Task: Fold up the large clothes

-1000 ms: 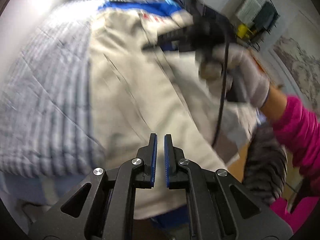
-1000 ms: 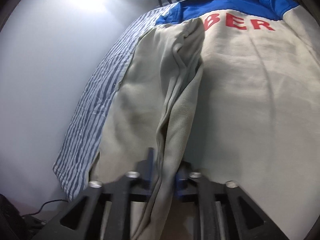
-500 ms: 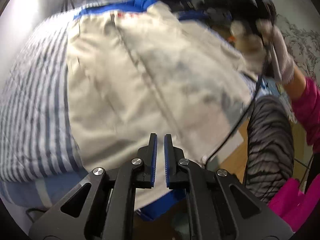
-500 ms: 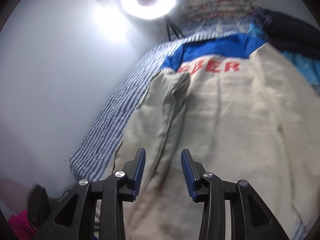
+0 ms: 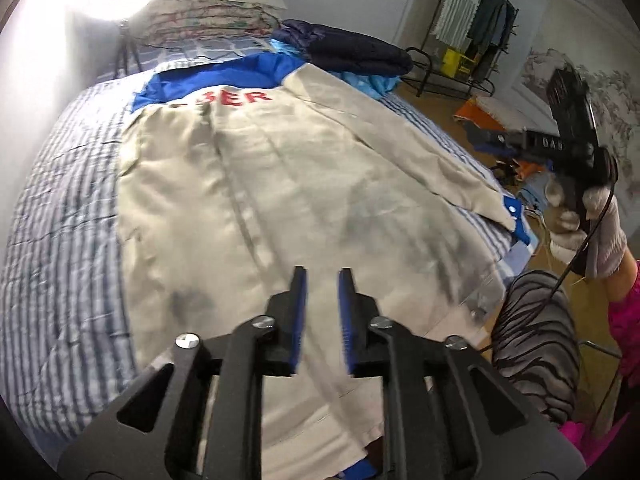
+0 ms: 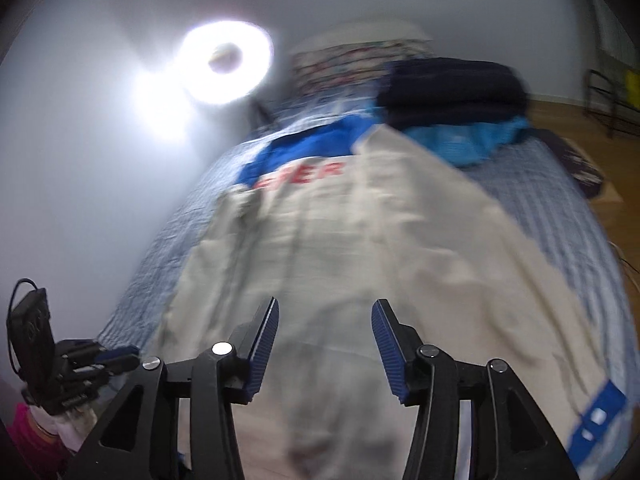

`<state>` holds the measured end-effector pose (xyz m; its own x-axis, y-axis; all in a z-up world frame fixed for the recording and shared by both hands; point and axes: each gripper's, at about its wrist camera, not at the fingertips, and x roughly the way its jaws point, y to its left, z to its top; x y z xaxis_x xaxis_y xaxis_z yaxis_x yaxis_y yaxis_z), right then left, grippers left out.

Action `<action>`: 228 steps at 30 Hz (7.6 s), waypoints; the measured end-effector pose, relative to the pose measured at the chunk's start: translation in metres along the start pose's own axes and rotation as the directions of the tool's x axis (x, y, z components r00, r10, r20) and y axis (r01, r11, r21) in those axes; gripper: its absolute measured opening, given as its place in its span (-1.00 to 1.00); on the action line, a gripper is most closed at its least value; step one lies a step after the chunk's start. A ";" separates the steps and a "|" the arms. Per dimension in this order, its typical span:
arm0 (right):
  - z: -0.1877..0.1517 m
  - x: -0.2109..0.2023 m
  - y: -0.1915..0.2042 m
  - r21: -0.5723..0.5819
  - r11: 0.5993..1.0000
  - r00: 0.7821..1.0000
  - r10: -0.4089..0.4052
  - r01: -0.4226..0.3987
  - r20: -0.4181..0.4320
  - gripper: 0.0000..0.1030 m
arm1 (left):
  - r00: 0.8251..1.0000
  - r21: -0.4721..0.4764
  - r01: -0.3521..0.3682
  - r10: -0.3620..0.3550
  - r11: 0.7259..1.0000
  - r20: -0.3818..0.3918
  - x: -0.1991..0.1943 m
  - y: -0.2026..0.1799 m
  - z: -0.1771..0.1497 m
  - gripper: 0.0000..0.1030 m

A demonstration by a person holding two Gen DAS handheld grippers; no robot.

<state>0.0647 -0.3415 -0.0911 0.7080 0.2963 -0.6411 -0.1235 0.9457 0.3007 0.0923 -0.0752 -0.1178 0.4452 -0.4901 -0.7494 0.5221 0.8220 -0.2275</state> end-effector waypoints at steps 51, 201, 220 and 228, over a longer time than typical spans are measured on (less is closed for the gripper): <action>-0.099 -0.062 -0.235 0.502 0.840 0.977 -0.199 0.207 -0.069 -0.70 | 0.983 0.013 0.145 -0.142 0.989 -0.119 0.070 -0.031 0.031 -0.36; -0.111 -0.014 -0.083 0.068 0.997 0.955 0.043 -0.024 -0.292 0.16 | 0.935 -0.156 0.262 -0.291 0.952 -0.203 0.077 -0.107 -0.071 -0.74; -0.107 0.003 -0.059 0.098 0.993 0.946 0.090 -0.062 -0.310 -0.92 | 0.947 -0.139 0.249 -0.271 0.959 -0.171 0.054 -0.103 -0.066 -0.74; -0.089 -0.013 -0.006 -0.036 0.999 0.965 -0.010 0.000 -0.260 -0.94 | 0.972 -0.230 0.213 -0.229 0.950 -0.047 0.016 -0.055 -0.036 -0.74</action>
<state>-0.0060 -0.3392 -0.1471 0.5037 0.3119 -0.8056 -0.1486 0.9499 0.2748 0.0446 -0.1181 -0.1395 0.2788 -0.6512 -0.7058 0.4230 0.7431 -0.5185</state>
